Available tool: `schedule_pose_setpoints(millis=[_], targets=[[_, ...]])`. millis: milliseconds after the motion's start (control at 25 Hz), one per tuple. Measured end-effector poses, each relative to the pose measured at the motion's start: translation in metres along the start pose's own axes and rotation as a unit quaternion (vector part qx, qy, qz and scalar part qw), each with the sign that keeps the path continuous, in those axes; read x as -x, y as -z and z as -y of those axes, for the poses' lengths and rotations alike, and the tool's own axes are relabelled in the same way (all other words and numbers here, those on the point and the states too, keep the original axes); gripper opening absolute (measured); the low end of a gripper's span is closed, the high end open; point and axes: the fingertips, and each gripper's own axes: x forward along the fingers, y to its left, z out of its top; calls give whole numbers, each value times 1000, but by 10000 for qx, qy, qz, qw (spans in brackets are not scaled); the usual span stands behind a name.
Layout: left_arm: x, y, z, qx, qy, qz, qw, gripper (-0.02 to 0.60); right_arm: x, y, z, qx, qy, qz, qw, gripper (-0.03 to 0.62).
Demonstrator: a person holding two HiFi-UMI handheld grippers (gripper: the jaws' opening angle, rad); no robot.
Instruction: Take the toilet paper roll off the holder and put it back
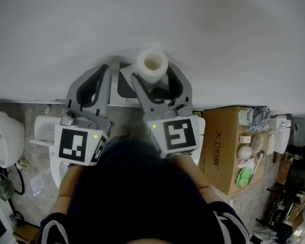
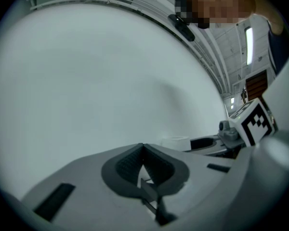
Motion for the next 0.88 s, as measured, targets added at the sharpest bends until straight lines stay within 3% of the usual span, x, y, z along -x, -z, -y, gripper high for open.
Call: schedule_pose_setpoints(millis=[400, 880], targets=[[10, 0, -12, -19, -149, 0, 9999, 0, -10, 2, 6, -69, 342, -77, 9994, 305], [10, 1, 0, -61, -164, -31, 9998, 1, -2, 5, 18, -144, 386, -68, 9991, 305]])
